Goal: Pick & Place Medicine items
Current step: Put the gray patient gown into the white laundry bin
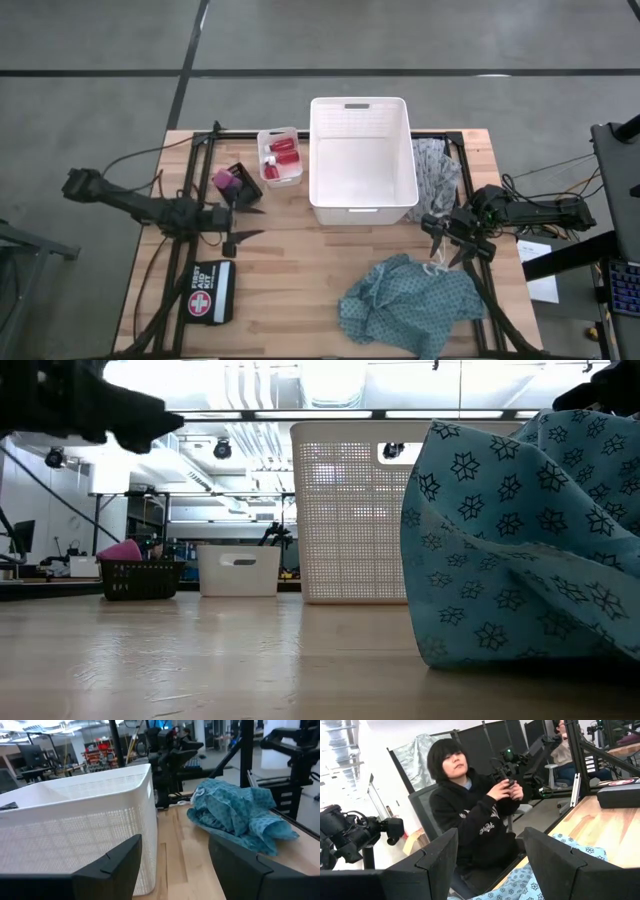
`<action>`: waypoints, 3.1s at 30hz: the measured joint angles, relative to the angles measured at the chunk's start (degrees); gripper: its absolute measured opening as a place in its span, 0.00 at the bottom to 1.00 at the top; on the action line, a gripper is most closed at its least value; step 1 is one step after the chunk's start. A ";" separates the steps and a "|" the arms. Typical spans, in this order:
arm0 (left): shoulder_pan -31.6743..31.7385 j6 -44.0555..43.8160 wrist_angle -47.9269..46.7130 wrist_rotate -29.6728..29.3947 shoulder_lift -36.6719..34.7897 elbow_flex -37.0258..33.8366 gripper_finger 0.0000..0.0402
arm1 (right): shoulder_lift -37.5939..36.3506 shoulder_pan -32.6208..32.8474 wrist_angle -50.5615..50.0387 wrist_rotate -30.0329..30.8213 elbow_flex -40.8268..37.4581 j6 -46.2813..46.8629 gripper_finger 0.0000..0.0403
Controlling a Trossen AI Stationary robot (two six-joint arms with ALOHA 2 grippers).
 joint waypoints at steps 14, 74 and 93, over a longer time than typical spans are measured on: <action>0.00 0.52 -0.67 -0.08 -14.70 -8.67 0.58 | 0.00 -0.01 0.00 0.00 0.00 0.00 0.56; 0.00 -0.04 -16.30 -0.01 -14.26 -8.69 0.58 | 0.60 0.06 5.69 5.28 0.00 -20.20 0.56; 0.02 -0.17 -16.29 -0.01 -14.26 -8.71 0.58 | 1.71 -0.04 7.27 25.66 4.19 -0.26 0.56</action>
